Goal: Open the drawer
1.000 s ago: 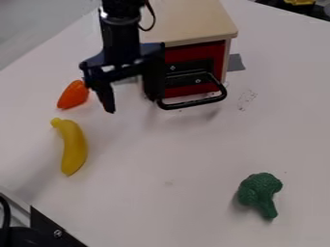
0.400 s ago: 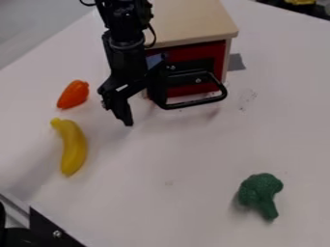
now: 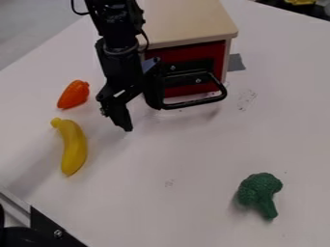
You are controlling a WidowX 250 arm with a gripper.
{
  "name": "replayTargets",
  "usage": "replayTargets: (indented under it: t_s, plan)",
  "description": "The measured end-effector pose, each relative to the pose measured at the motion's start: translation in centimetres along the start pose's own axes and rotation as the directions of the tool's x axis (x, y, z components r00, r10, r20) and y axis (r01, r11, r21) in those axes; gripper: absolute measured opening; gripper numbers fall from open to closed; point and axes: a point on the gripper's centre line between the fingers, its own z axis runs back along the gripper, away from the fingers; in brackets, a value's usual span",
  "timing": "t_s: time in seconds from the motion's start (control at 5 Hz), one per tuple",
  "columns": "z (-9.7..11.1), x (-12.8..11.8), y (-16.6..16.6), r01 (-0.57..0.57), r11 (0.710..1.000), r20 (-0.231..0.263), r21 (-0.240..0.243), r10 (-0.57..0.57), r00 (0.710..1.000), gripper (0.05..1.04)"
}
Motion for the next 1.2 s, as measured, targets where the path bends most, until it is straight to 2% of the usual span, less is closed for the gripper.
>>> replayTargets:
  t_s: [0.2,0.4,0.8,1.2]
  plan:
    - [0.6,-0.4,0.1,-0.014,1.000,-0.022,0.012,0.014,1.000,0.998]
    - [0.5,-1.2,-0.2,0.003,1.000,-0.021,0.022,-0.002,1.000,0.998]
    - [2.1,-2.1,-1.2,0.008,1.000,-0.043,0.020,-0.007,0.999,0.998]
    - [-0.2,-1.5,-2.8,-0.027,0.999,0.007,0.020,0.027,1.000,0.998]
